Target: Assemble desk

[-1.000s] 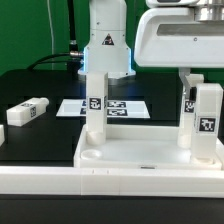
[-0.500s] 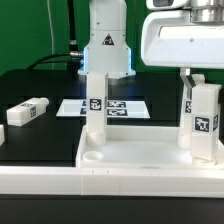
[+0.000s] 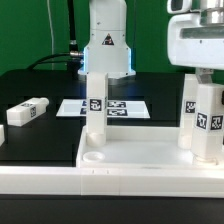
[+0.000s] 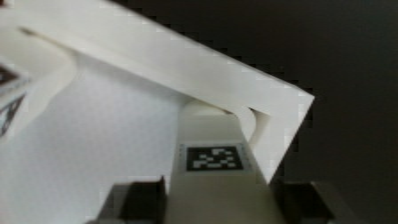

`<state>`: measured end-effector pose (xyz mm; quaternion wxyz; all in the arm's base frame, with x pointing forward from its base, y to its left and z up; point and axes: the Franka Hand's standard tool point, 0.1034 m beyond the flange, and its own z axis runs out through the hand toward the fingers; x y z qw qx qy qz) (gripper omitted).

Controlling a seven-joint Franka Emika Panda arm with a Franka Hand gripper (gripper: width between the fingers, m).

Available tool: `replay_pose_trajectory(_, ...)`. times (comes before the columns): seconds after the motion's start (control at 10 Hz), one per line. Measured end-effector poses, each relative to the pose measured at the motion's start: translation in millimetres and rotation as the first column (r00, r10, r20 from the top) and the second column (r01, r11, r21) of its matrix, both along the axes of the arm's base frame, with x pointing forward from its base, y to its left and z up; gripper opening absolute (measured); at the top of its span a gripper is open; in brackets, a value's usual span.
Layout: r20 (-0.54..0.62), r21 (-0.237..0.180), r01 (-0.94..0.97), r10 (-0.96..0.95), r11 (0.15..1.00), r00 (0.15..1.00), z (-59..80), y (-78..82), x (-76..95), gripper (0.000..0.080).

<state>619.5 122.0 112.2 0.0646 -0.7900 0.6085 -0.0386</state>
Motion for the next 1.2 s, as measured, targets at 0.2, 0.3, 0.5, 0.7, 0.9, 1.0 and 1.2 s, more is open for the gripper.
replay_pose_trajectory(0.2, 0.000, 0.013, 0.055, -0.055, 0.998, 0.999, 0.4, 0.8, 0.6, 0.0291)
replay_pose_trajectory(0.3, 0.001, 0.010, 0.033, -0.033, 0.999, 0.999, 0.3, 0.7, 0.6, 0.0291)
replay_pose_trajectory(0.5, 0.007, -0.010, -0.073, 0.073, 0.997, 0.997, 0.5, -4.0, 1.4, 0.0457)
replay_pose_trajectory(0.7, 0.017, -0.032, -0.205, 0.205, 0.978, 0.979, 0.4, -2.8, 2.3, 0.0638)
replay_pose_trajectory(0.9, 0.019, -0.058, -0.361, 0.363, 0.931, 0.932, 0.3, -3.3, 2.3, 0.0647)
replay_pose_trajectory(1.0, 0.018, -0.070, -0.430, 0.432, 0.900, 0.901, 0.3, -3.5, 2.3, 0.0647)
replay_pose_trajectory(1.2, -0.012, -0.104, -0.587, 0.589, 0.803, 0.808, -0.1, -4.5, 1.2, 0.0648)
